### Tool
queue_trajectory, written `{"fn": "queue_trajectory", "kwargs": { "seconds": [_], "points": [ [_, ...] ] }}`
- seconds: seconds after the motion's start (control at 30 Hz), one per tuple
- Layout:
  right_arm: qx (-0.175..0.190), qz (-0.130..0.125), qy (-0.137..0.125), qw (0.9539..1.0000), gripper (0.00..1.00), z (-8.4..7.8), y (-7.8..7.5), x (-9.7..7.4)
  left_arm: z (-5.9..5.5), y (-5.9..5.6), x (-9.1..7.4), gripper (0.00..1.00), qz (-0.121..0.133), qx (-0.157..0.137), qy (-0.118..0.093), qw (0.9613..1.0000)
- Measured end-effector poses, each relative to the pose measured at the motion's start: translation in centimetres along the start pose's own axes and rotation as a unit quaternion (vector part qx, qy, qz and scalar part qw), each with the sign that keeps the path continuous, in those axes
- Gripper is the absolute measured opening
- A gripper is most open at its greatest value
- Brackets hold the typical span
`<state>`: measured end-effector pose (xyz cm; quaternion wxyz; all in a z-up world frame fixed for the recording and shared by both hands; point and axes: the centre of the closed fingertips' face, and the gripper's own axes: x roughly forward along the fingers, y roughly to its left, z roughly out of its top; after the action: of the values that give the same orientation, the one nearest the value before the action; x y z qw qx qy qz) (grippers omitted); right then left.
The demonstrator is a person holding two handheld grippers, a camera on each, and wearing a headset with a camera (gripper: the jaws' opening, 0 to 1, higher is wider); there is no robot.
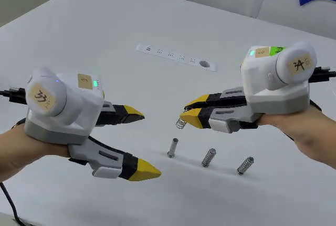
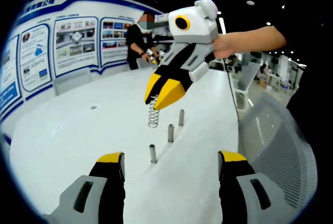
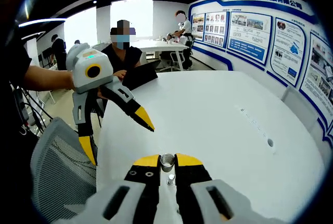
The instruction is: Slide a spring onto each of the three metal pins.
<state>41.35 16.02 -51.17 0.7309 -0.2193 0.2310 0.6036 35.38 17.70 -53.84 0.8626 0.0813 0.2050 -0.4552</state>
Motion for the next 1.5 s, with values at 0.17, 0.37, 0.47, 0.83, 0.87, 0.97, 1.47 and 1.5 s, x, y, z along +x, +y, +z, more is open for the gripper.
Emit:
{"fn": "queue_trajectory", "kwargs": {
  "seconds": [0.17,0.37,0.47,0.83,0.87,0.97,1.47,1.5],
  "points": [
    [-0.006,-0.004,0.017,0.9998,0.11,-0.9,-0.4,0.8,0.0,0.3,-0.1,0.84,0.007,-0.001,-0.003,1.0],
    [-0.017,-0.003,0.036,0.9992,0.11,-2.0,-0.5,1.8,-0.7,0.6,0.0,0.89,0.011,-0.003,0.01,0.9999],
    [-0.018,-0.002,0.045,0.9988,0.11,-2.5,-0.4,2.2,-1.1,0.5,0.1,0.89,0.01,-0.001,0.017,0.9998],
    [0.0,-0.003,0.064,0.998,0.11,-4.3,-0.7,3.4,-1.8,0.5,0.3,0.89,0.007,-0.009,0.023,0.9997],
    [0.002,-0.003,0.065,0.9979,0.11,-4.4,-0.7,3.4,-1.8,0.4,0.3,0.89,0.007,-0.009,0.023,0.9997],
    [0.002,0.0,0.068,0.9977,0.11,-4.7,-0.4,3.6,-1.7,0.2,0.3,0.88,0.004,-0.01,0.016,0.9998],
    [0.0,0.001,0.075,0.9972,0.11,-5.3,-0.6,4.6,-2.6,0.5,0.4,0.87,0.004,-0.016,0.027,0.9995],
    [0.0,0.001,0.075,0.9972,0.11,-5.4,-0.6,4.6,-2.6,0.5,0.4,0.87,0.004,-0.016,0.027,0.9995]
  ]
}}
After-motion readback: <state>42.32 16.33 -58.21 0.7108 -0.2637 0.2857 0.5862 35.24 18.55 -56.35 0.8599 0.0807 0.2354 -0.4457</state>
